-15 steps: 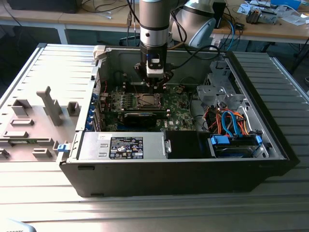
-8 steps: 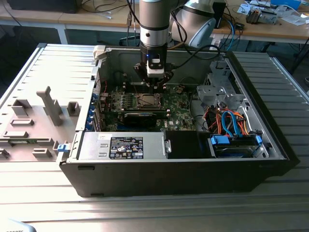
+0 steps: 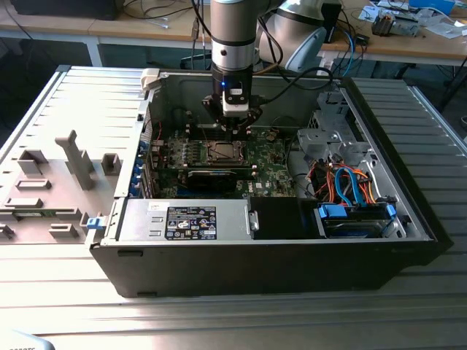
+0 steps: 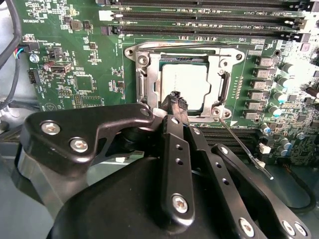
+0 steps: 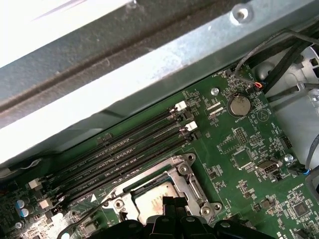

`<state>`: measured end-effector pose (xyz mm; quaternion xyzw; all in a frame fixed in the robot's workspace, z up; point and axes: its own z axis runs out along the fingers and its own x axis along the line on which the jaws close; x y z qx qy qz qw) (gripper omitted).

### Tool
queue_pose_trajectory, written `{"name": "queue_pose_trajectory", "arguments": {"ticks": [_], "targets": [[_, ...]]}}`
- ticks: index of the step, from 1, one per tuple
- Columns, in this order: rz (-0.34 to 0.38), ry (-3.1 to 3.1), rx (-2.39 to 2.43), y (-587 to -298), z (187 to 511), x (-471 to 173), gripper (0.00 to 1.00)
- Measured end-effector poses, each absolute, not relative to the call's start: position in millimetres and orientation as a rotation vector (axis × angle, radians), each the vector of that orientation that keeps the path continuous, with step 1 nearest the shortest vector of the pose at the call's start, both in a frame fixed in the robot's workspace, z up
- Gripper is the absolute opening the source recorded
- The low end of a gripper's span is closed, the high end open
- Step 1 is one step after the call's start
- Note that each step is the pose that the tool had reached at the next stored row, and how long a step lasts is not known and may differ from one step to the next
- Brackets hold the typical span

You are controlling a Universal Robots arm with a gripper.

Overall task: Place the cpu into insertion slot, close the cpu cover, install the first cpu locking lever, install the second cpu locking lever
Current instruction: 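Install the first cpu locking lever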

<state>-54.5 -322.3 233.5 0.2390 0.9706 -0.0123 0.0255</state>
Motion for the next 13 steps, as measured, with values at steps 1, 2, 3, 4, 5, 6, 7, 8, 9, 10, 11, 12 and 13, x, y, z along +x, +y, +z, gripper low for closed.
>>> {"name": "queue_pose_trajectory", "arguments": {"ticks": [1, 2, 3, 4, 5, 6, 7, 8, 9, 10, 11, 12, 13], "targets": [[-0.038, 3.001, 0.737, -322.3, 233.4, -54.5, 0.11], [-0.038, 3.002, 0.734, -322.3, 233.4, -54.5, 0.11], [-0.038, 3.002, 0.731, -322.3, 233.4, -54.5, 0.11], [-0.038, 3.004, 0.726, -322.3, 233.5, -54.5, 0.11], [-0.037, 3.005, 0.722, -322.3, 233.4, -54.5, 0.11], [-0.037, 3.005, 0.72, -322.3, 233.5, -54.5, 0.11], [-0.037, 3.006, 0.717, -322.3, 233.5, -54.5, 0.11], [-0.037, 3.007, 0.714, -322.3, 233.5, -54.5, 0.11], [-0.037, 3.007, 0.712, -322.3, 233.5, -54.5, 0.11], [-0.037, 3.007, 0.711, -322.3, 233.4, -54.5, 0.11], [-0.037, 3.008, 0.708, -322.3, 233.4, -54.5, 0.11], [-0.037, 3.008, 0.706, -322.3, 233.5, -54.5, 0.11], [-0.037, 3.009, 0.704, -322.3, 233.5, -54.5, 0.11]]}}
